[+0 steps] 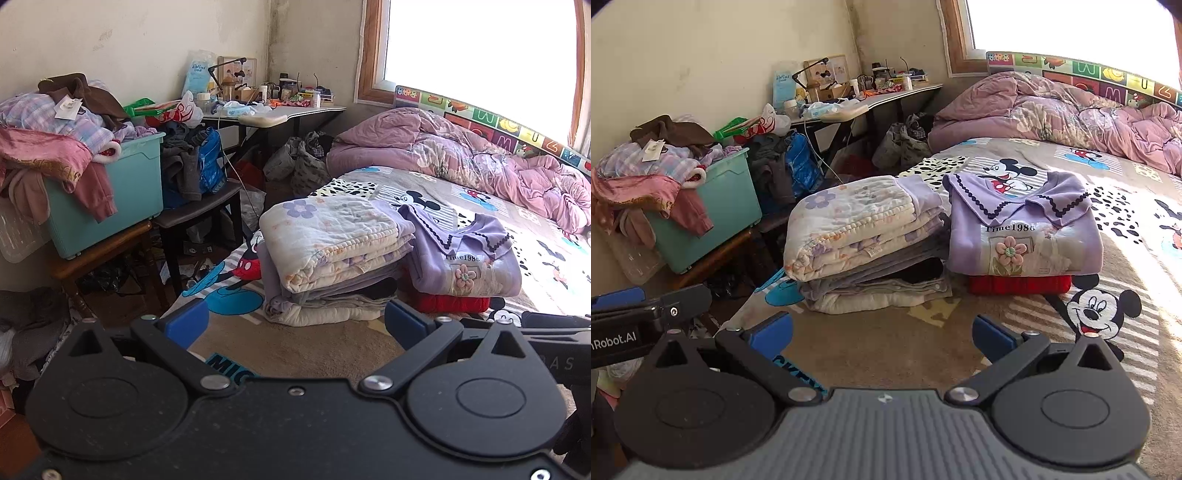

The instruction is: Fold clothes

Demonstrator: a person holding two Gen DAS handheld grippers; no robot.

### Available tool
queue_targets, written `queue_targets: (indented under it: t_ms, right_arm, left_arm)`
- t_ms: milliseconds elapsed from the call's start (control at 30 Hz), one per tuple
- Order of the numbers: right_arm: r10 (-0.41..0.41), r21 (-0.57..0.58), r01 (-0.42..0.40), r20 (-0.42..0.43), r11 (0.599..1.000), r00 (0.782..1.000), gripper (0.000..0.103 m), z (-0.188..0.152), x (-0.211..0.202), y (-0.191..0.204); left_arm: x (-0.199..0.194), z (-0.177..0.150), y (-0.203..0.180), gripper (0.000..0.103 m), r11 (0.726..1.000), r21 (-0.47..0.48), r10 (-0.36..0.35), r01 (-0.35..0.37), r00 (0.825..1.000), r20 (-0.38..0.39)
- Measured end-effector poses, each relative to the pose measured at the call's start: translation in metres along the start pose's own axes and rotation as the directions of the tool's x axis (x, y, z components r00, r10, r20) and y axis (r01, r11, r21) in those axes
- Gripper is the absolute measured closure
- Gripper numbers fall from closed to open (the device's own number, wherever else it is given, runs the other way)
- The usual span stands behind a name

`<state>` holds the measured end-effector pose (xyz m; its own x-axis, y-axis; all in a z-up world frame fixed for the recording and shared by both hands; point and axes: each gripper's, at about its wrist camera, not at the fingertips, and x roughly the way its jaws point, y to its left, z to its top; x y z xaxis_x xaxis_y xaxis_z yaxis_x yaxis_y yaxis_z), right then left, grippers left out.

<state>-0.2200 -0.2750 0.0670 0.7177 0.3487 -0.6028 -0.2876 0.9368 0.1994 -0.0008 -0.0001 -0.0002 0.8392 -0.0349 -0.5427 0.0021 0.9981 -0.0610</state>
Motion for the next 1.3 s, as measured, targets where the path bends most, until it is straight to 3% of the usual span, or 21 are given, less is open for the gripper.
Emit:
queue_targets:
  t_ms: [1300]
  right_arm:
    - [-0.015, 0.035, 0.016, -0.003, 0.999, 1.0, 0.0, -0.0044, -0.0034, -0.007]
  left_arm:
    - [-0.0024, -0.0018, -0.0073, 0.0, 0.999, 0.043, 0.006, -0.006, 1.0, 0.006]
